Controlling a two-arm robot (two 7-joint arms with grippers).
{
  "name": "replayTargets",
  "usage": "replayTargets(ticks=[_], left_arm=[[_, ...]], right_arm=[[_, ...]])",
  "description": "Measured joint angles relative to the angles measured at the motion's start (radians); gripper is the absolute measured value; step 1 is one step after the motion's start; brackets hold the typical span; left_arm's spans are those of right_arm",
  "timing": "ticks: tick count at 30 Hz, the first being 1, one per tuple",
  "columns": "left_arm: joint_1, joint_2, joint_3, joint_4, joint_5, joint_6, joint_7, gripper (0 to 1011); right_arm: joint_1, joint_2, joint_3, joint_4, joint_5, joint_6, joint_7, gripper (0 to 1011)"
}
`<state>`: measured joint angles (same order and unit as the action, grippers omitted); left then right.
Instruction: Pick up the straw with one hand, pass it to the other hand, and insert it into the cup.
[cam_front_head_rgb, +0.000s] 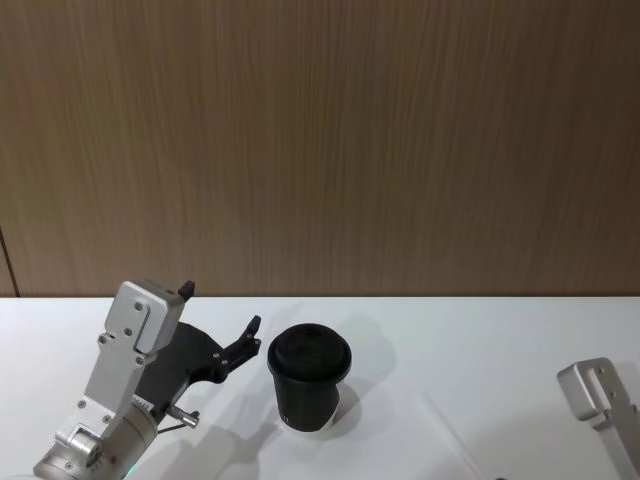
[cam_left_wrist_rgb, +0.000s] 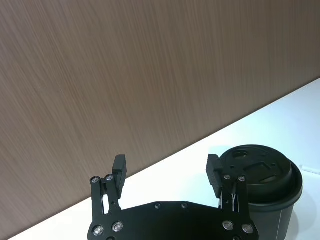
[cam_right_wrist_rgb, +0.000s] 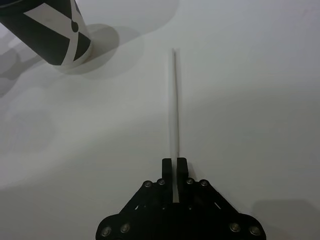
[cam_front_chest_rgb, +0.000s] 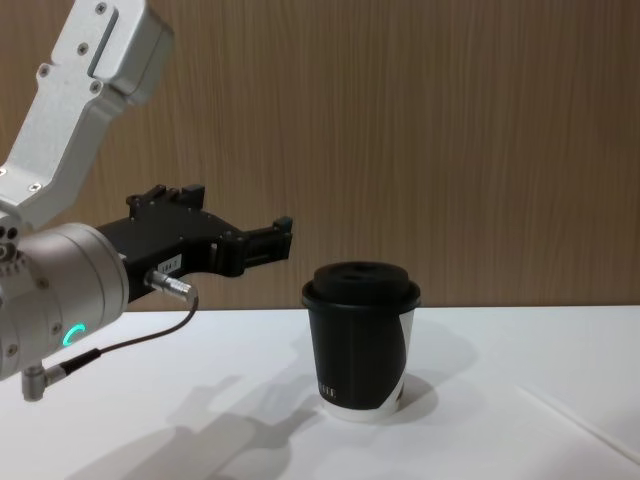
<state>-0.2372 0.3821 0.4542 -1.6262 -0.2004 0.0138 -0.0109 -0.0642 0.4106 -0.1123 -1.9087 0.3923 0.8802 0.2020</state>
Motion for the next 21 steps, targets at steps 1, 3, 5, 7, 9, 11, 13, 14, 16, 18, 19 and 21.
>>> replayTargets(ticks=[1, 3, 5, 7, 9, 11, 13, 14, 16, 18, 19, 21], left_arm=[[0.000, 0.000, 0.000, 0.000, 0.000, 0.000, 0.000, 1003], [0.000, 0.000, 0.000, 0.000, 0.000, 0.000, 0.000, 1002], [0.000, 0.000, 0.000, 0.000, 0.000, 0.000, 0.000, 1003], [0.000, 0.000, 0.000, 0.000, 0.000, 0.000, 0.000, 1004], [0.000, 0.000, 0.000, 0.000, 0.000, 0.000, 0.000, 1003], [0.000, 0.000, 0.000, 0.000, 0.000, 0.000, 0.000, 1004], [0.000, 0.000, 0.000, 0.000, 0.000, 0.000, 0.000, 1003], [0.000, 0.000, 0.000, 0.000, 0.000, 0.000, 0.000, 1003], [0.000, 0.000, 0.000, 0.000, 0.000, 0.000, 0.000, 1002], [0.000, 0.000, 0.000, 0.000, 0.000, 0.000, 0.000, 1003], [0.000, 0.000, 0.000, 0.000, 0.000, 0.000, 0.000, 1003], [0.000, 0.000, 0.000, 0.000, 0.000, 0.000, 0.000, 1003]], right_arm=[[0.000, 0.000, -0.001, 0.000, 0.000, 0.001, 0.002, 75], [0.001, 0.001, -0.002, 0.000, 0.000, 0.005, 0.007, 50], [0.001, 0.002, -0.004, 0.000, -0.001, 0.007, 0.010, 29], [0.002, 0.003, -0.005, 0.000, -0.001, 0.010, 0.013, 17], [0.003, 0.003, -0.006, 0.000, -0.003, 0.013, 0.017, 6], [0.003, 0.003, -0.006, 0.001, -0.003, 0.014, 0.018, 2], [0.003, 0.003, -0.006, 0.001, -0.005, 0.014, 0.019, 0], [0.003, 0.003, -0.005, 0.001, -0.005, 0.014, 0.020, 0], [0.002, 0.001, -0.004, 0.001, -0.007, 0.014, 0.020, 0], [0.001, -0.001, -0.003, 0.001, -0.009, 0.011, 0.020, 0], [-0.001, -0.002, -0.002, 0.000, -0.012, 0.004, 0.020, 0], [-0.003, -0.005, 0.001, 0.001, -0.015, -0.005, 0.019, 0]])
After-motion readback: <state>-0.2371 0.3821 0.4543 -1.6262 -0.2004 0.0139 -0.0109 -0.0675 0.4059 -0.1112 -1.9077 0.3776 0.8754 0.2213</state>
